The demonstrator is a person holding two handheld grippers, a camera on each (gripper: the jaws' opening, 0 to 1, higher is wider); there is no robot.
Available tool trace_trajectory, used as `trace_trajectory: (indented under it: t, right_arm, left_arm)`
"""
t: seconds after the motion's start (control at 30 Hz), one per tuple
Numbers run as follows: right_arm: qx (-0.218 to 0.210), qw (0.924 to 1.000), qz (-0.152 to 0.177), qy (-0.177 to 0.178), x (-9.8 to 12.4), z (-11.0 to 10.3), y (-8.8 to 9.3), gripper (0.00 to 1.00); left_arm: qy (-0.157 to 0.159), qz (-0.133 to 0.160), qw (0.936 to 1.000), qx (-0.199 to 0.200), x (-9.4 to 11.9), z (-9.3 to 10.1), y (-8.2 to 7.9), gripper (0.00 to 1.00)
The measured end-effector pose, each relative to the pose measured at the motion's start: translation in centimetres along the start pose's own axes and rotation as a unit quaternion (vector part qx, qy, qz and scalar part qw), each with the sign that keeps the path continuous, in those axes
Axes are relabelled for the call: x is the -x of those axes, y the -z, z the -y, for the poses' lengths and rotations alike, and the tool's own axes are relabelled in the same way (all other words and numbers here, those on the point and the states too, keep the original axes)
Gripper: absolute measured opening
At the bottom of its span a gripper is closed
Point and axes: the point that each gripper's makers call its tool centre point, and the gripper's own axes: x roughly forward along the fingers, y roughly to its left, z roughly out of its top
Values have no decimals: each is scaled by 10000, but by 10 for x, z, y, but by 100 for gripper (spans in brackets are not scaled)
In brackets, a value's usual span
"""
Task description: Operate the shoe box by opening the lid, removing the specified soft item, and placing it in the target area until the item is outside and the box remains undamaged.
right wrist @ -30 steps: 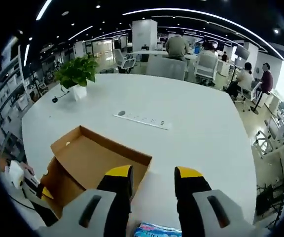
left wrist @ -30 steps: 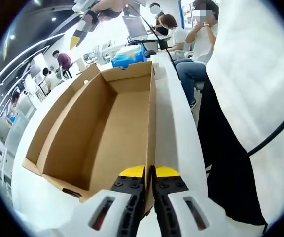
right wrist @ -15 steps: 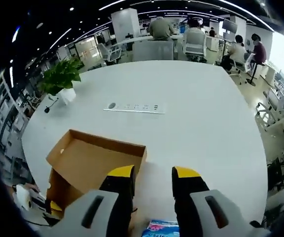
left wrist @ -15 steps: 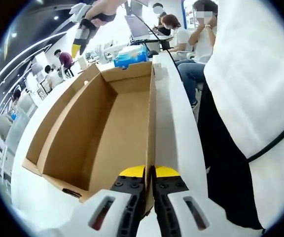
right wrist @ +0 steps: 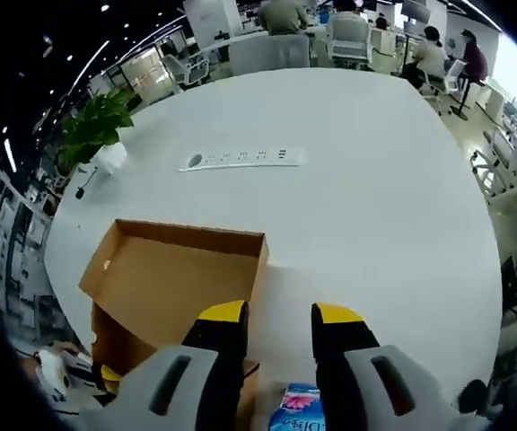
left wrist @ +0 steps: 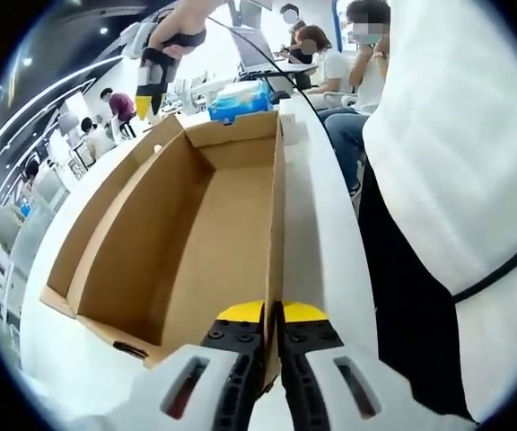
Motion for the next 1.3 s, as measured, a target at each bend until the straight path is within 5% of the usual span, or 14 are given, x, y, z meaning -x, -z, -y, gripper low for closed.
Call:
trace_trajectory:
  t: [0.2,0.4,0.5,0.67,0.77,0.8,0.83,0.9,1.3]
  right_arm:
    - [-907,9953,200,-281,-16,-8,-7,27]
    - [-304,9987,415,42,-29,-22,-28,28]
    - [-275,9988,394,60,-33,-30,-30,28]
    - [419,9980,111,455,-45,-21,-28,27]
    - [903,9931,-158,732,-53,-13,-23,28]
    - [1426,9841,-337,1009,-58,1,-19,28]
    - [1518,9822,-286,1063,-60,3,-20,29]
    - [1168,9889,-250,887,-66,-2,-19,27]
    - [1130,9899,-264,820,-84,-11,-18,22]
  left_arm:
    - [1,4,10000,23,0,0,0,3]
    - [89,-4,10000,37,0,1,0,3]
    - [122,-7,9999,6,0,1,0,2]
    - [181,-24,9998,27,-1,2,-1,2]
    - [177,-15,9998,24,0,2,-2,2]
    - [171,-18,9998,24,0,2,-3,2]
    - [169,-23,9999,24,0,2,-2,2]
    - [167,-12,9999,32,0,3,-2,2]
    - [159,-4,9999,-34,0,3,-1,2]
